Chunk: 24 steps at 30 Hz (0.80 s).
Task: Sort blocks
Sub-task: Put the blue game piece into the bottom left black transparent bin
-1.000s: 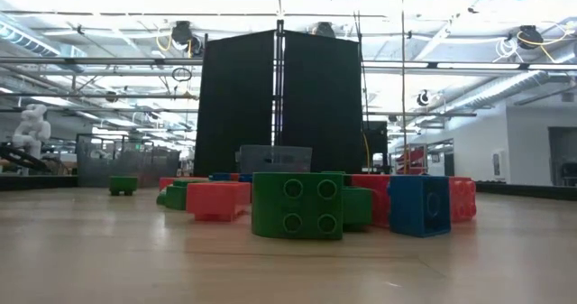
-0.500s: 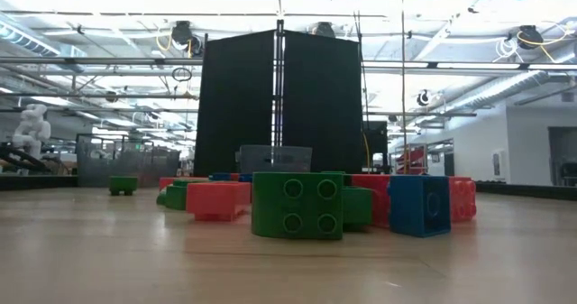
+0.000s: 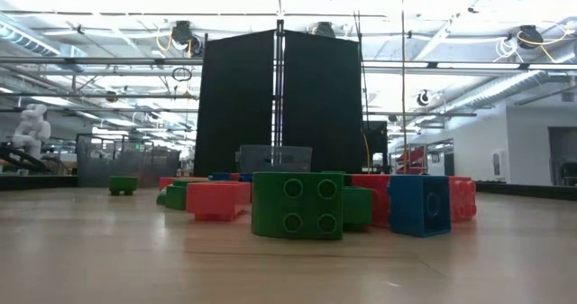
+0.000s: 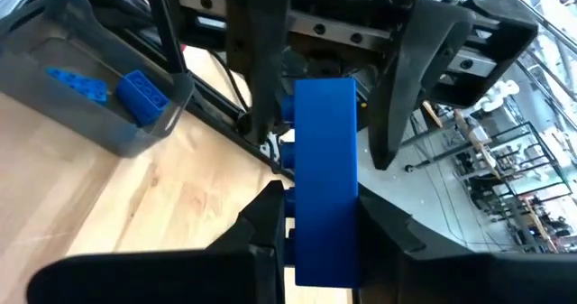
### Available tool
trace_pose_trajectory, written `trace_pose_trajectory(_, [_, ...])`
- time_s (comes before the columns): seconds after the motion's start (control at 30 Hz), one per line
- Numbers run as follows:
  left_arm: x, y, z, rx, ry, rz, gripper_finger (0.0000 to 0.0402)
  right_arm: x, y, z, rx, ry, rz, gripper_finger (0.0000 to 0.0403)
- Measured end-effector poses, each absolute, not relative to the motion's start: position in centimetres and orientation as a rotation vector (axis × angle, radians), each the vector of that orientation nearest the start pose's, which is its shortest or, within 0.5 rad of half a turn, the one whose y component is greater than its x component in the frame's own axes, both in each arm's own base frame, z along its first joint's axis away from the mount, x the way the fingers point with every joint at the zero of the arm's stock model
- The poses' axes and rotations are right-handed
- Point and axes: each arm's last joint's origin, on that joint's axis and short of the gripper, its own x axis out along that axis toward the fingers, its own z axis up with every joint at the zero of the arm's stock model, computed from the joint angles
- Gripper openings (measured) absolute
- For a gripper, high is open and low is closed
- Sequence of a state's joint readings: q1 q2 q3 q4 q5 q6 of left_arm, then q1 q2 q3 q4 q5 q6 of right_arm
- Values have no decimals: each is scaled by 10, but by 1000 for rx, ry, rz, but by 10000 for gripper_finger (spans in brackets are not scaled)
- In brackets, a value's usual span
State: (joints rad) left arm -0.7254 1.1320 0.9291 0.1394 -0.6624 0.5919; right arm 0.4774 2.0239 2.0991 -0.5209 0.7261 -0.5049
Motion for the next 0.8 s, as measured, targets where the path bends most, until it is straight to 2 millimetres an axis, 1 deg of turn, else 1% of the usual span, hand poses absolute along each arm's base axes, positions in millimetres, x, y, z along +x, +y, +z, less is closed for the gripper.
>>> trace_pose_trajectory(0.23, [201, -151, 346, 644, 38, -54, 95, 414, 192, 380, -743, 431, -152, 69])
trace_pose_trajectory(0.3, [201, -151, 346, 649, 39, -55, 79, 413, 192, 380, -721, 431, -153, 69])
trace_pose_trajectory(0.33, [201, -151, 346, 650, 40, -54, 78, 413, 192, 379, -715, 436, -153, 71])
trace_pose_trajectory(0.4, [201, -150, 346, 643, 41, -50, 78, 413, 190, 378, -705, 450, -158, 90])
trace_pose_trajectory(0.57, [201, -149, 345, 620, 53, -8, 79, 409, 186, 370, -716, 538, -178, 169])
trace_pose_trajectory(0.63, [201, -148, 343, 637, 83, 31, 83, 405, 185, 367, -732, 580, -204, 192])
trace_pose_trajectory(0.7, [199, -147, 340, 637, 120, 71, 84, 400, 185, 366, -735, 610, -239, 208])
trace_pose_trajectory(0.8, [195, -144, 332, 619, 212, 144, 86, 385, 187, 366, -736, 666, -265, 219])
